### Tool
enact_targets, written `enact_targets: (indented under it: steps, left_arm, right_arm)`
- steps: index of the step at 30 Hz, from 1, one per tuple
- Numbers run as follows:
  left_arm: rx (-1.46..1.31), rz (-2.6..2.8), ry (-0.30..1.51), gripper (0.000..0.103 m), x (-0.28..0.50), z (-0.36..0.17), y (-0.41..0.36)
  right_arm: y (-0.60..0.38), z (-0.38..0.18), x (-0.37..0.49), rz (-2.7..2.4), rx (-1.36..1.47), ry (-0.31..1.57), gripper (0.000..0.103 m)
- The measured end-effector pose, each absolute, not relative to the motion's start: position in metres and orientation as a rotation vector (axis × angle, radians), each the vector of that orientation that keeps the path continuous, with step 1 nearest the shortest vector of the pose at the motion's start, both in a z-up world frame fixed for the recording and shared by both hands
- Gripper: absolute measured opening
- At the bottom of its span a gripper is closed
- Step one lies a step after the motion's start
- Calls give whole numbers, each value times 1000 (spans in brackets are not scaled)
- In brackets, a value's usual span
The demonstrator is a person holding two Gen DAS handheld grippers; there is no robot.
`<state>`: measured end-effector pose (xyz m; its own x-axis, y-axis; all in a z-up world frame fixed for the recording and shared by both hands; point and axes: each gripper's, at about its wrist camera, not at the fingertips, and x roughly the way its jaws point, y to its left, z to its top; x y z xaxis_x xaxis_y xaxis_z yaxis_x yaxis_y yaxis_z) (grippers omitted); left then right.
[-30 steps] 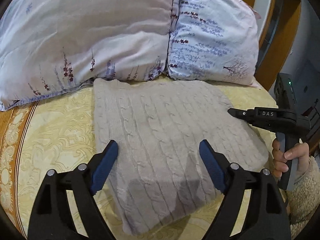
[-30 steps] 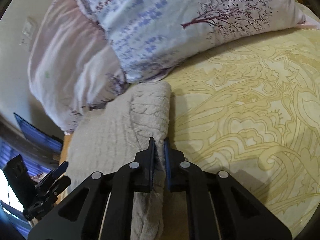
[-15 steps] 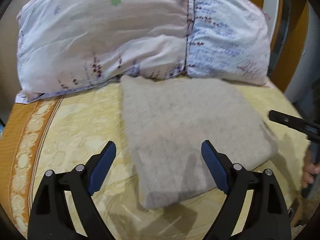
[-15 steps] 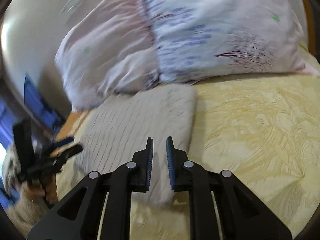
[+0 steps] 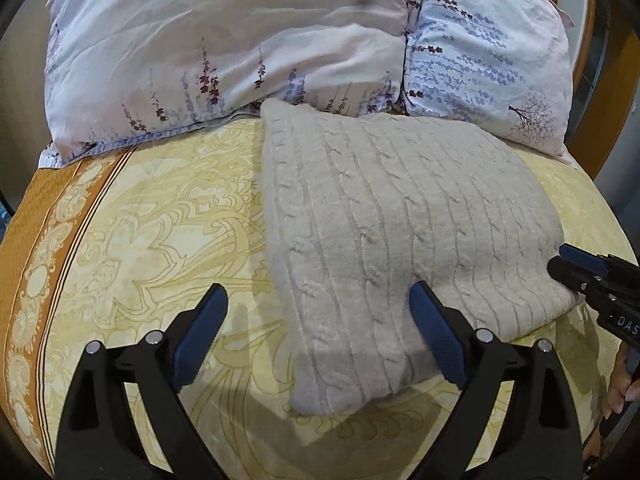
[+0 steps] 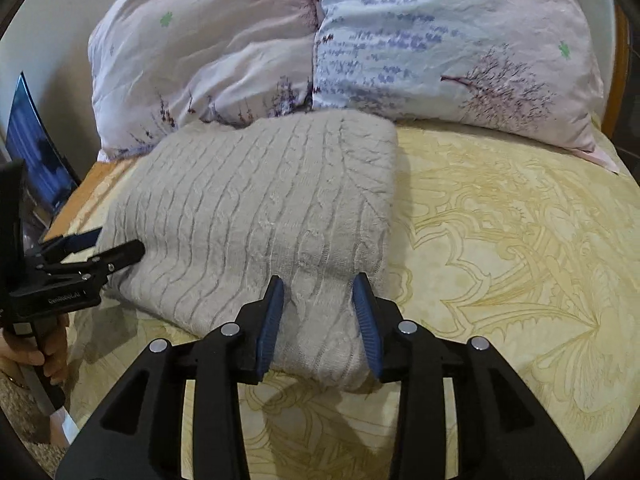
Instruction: Fold small clothes
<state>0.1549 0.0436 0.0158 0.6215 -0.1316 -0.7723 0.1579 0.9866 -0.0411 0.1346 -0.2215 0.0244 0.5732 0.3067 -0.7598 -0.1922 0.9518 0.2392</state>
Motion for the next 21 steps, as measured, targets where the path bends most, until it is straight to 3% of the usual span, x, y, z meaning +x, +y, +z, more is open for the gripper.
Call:
enact_targets:
  steps: [5,7,8,11,12,13,21]
  left_arm:
    - [75,-149,851,94,143,19,40]
    - [75,-148,843,95,140,20,41]
    - [70,-147,844,96,138,20,42]
    - [48,-149,841,100,128,21,47]
    - [45,-148,839,100,123,21,48]
    - [47,-146,841,100,120,20,48]
    - [112,-69,899,101,106,8,43]
  right_arm:
    - [-234,36,120,227,169,871,47]
    - [-240,38,115,202,178,866,59]
    - [-241,40,112,185,177,861,70]
    - [-241,43,101,157,161,835,75]
    - [-237,42,97,142,147,838,87]
    - [-233,40,93,137,137,843,93]
    - [-202,16,88,136,51,938,95]
